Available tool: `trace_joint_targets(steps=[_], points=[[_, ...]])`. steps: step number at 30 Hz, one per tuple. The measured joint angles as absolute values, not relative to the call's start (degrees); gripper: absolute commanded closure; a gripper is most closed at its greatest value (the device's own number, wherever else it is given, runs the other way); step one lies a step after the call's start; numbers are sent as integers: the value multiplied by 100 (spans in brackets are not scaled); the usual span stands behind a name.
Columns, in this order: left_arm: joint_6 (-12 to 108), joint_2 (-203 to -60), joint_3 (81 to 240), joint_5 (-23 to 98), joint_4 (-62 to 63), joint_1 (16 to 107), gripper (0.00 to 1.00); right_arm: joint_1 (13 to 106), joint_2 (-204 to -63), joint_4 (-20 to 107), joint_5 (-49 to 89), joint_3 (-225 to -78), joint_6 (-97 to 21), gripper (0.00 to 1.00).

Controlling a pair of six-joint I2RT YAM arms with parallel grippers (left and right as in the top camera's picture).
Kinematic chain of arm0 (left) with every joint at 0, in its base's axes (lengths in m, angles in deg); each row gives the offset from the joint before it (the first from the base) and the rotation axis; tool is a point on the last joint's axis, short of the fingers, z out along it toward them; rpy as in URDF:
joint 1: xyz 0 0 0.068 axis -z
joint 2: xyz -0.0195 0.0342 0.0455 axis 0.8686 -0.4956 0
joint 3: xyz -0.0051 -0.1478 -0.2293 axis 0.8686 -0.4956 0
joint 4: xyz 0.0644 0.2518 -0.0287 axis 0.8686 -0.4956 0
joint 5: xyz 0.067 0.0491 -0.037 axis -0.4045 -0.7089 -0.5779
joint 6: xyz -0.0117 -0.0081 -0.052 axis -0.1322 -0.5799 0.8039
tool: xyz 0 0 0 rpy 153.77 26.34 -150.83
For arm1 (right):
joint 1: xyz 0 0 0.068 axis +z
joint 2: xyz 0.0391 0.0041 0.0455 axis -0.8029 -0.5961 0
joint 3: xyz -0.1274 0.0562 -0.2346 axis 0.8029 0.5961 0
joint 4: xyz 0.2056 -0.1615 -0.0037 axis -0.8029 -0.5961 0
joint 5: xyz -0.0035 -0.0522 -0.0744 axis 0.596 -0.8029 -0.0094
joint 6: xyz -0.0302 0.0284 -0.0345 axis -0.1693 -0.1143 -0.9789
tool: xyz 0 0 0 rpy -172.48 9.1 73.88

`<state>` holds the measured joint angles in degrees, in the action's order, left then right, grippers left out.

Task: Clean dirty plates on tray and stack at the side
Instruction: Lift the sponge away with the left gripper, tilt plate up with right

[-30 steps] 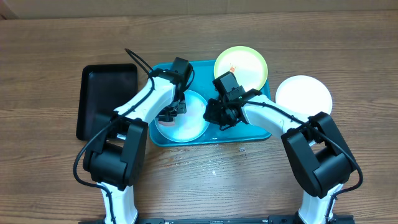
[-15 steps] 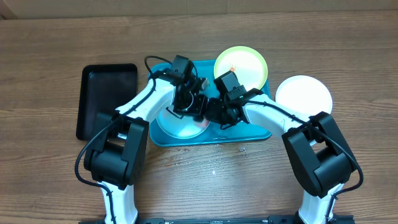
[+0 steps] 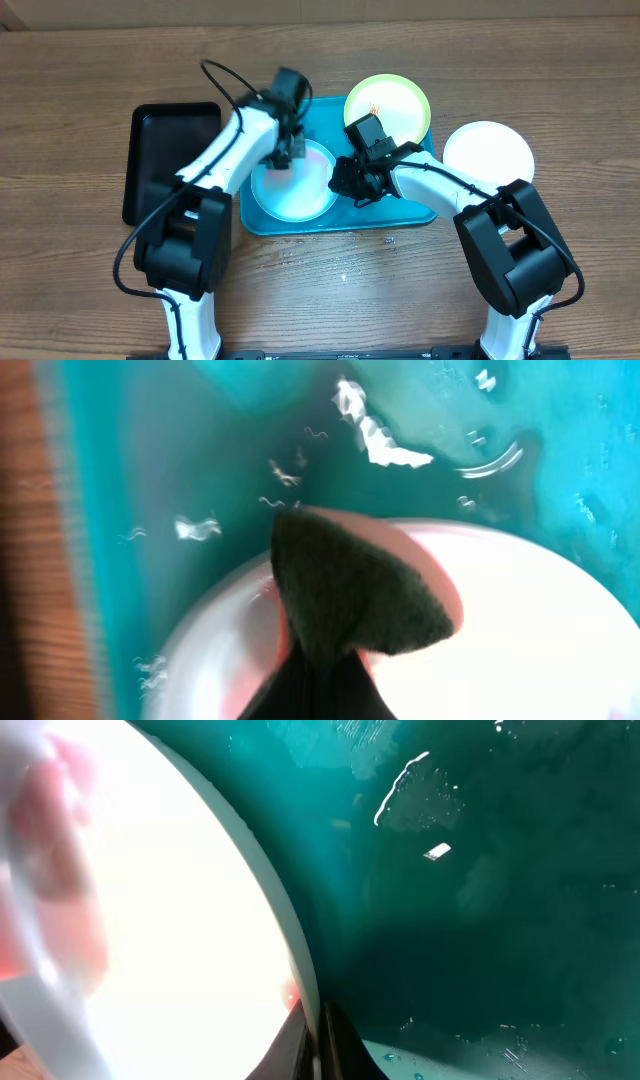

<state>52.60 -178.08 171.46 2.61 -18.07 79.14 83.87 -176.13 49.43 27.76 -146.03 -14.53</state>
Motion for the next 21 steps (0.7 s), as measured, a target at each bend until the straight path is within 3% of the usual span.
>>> trace_joint_targets(steps=[4, 11, 21], points=[[5300, -17827, 18227, 348, -2907, 7606, 96, 8389, -17611, 4904, 2807, -14603, -1458, 96], [5075, -17827, 18870, 953, -3589, 7315, 96, 8383, -17270, 4019, 2486, -14669, -1707, 96], [4996, -17827, 18855, 1194, -3582, 7344, 96, 8748, -15783, 2642, -28, -15281, -2142, 96]])
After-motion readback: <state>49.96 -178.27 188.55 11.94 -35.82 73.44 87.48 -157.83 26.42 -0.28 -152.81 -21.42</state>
